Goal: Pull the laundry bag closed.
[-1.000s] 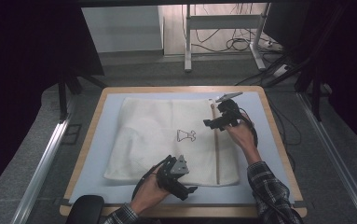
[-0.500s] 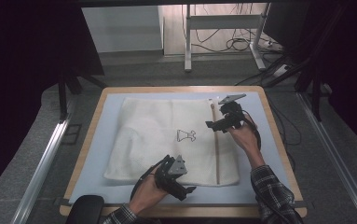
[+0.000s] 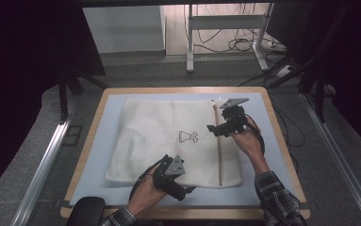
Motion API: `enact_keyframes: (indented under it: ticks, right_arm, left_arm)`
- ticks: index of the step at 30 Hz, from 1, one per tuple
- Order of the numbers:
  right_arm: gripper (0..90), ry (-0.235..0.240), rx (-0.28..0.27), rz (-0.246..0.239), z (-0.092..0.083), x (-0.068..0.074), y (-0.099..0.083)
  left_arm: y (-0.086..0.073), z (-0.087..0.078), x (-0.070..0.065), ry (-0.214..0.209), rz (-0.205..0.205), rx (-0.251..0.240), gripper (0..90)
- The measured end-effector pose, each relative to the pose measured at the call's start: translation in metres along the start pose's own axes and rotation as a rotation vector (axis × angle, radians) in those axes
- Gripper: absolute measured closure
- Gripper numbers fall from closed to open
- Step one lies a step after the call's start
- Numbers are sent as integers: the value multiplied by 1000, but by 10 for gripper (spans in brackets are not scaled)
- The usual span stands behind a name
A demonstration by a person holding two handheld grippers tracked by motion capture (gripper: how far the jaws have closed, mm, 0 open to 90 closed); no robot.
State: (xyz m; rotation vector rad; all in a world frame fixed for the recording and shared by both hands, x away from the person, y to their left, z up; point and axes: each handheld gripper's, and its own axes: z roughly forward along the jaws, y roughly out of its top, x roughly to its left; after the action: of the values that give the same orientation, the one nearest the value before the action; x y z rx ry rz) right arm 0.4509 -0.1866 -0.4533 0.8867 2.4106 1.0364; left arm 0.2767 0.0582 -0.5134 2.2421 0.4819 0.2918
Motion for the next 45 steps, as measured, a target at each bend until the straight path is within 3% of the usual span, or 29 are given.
enact_keyframes:
  ticks: [12,27,45]
  right_arm:
    - [0,20,-12,-6,-9,11,-2]
    - [0,28,-5,-24,-14,22,-10]
    - [0,32,8,-45,-21,34,-18]
  left_arm:
    - [-4,-6,3,18,7,-12,25]
    - [-9,-21,16,40,-56,-63,33]
    - [-13,-28,18,80,-48,-46,31]
